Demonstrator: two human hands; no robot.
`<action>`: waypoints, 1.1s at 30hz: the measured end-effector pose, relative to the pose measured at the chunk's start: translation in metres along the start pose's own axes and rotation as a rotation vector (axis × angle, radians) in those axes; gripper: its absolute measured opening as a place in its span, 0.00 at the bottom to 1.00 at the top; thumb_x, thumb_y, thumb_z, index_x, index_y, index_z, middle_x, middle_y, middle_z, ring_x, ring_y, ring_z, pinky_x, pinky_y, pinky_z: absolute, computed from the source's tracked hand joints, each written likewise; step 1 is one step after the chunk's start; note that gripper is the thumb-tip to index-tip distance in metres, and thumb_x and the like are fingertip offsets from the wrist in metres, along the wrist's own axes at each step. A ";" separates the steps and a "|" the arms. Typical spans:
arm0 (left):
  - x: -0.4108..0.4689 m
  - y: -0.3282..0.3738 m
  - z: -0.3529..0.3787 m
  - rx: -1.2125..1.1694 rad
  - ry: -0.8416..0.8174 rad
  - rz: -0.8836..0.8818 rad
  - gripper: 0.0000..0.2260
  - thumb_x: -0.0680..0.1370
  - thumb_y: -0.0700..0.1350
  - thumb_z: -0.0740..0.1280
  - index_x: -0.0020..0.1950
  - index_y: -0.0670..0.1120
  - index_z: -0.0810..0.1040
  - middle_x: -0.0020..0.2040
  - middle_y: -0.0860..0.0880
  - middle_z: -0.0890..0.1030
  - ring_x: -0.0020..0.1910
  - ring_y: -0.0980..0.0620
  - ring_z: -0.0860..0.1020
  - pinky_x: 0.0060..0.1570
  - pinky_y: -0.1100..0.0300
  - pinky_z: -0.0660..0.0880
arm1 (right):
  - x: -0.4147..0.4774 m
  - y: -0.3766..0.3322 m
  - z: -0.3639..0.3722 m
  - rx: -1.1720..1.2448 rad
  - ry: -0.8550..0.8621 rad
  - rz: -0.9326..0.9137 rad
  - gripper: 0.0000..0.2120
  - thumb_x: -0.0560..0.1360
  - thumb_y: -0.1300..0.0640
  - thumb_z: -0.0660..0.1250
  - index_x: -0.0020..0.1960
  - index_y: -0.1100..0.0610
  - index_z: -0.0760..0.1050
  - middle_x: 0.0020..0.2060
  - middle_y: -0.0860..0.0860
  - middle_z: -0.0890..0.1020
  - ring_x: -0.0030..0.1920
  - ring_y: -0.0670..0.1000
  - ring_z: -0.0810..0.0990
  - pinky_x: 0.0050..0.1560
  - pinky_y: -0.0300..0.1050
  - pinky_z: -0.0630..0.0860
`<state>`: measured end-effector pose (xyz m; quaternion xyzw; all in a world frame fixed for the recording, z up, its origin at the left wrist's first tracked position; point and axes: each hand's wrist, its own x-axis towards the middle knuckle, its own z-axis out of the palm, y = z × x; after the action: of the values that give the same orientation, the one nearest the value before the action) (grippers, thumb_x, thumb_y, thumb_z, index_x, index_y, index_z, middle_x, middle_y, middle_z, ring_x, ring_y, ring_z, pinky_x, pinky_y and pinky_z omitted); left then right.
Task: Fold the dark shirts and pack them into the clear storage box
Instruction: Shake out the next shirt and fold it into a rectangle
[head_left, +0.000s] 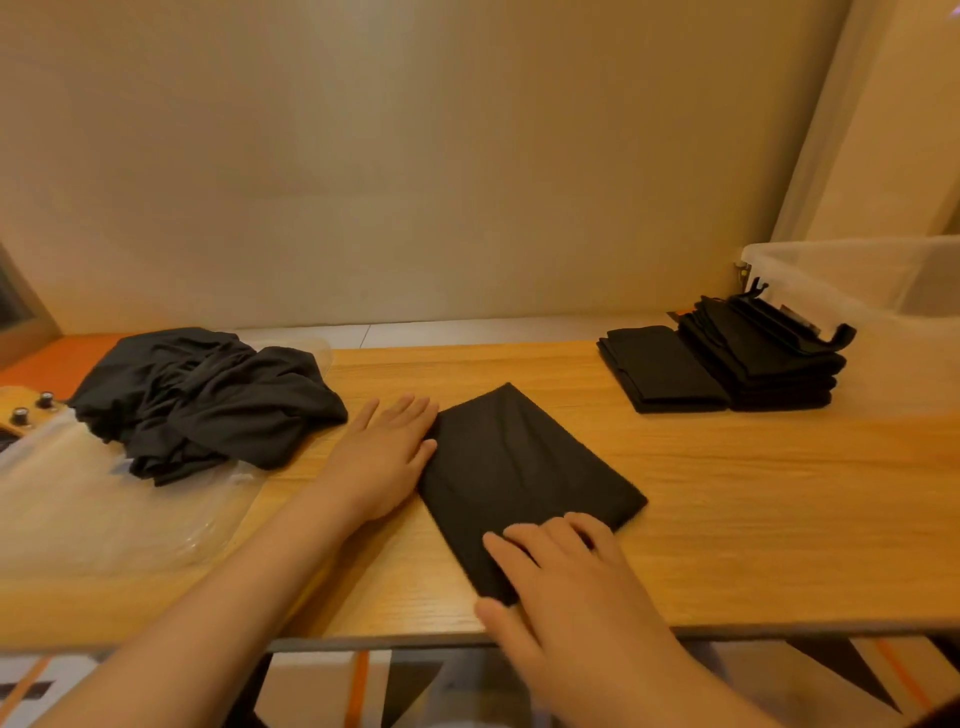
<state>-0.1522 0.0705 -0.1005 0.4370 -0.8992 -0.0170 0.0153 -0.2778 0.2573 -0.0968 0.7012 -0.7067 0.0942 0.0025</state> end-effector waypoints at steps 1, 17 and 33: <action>-0.007 0.009 0.000 -0.051 0.057 -0.010 0.24 0.84 0.52 0.48 0.79 0.50 0.46 0.80 0.53 0.48 0.77 0.58 0.44 0.74 0.57 0.39 | 0.003 0.001 -0.002 0.052 0.026 -0.041 0.32 0.74 0.38 0.42 0.72 0.45 0.67 0.67 0.42 0.72 0.68 0.45 0.68 0.70 0.49 0.57; -0.101 0.038 0.028 -0.159 -0.010 0.407 0.35 0.78 0.68 0.50 0.79 0.55 0.42 0.77 0.61 0.39 0.74 0.67 0.36 0.74 0.64 0.37 | -0.014 0.072 0.019 -0.017 -0.126 -0.108 0.37 0.74 0.28 0.44 0.77 0.42 0.38 0.75 0.38 0.38 0.73 0.36 0.34 0.71 0.39 0.28; -0.113 -0.003 0.046 -0.483 -0.082 0.395 0.21 0.80 0.51 0.62 0.71 0.69 0.63 0.69 0.75 0.62 0.70 0.73 0.58 0.72 0.63 0.61 | -0.042 0.084 0.009 0.246 0.050 -0.310 0.20 0.71 0.51 0.63 0.63 0.42 0.74 0.56 0.38 0.80 0.58 0.39 0.76 0.64 0.42 0.70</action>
<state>-0.0826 0.1582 -0.1483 0.2367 -0.9365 -0.2444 0.0854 -0.3588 0.2978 -0.1224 0.7941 -0.5732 0.1956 -0.0509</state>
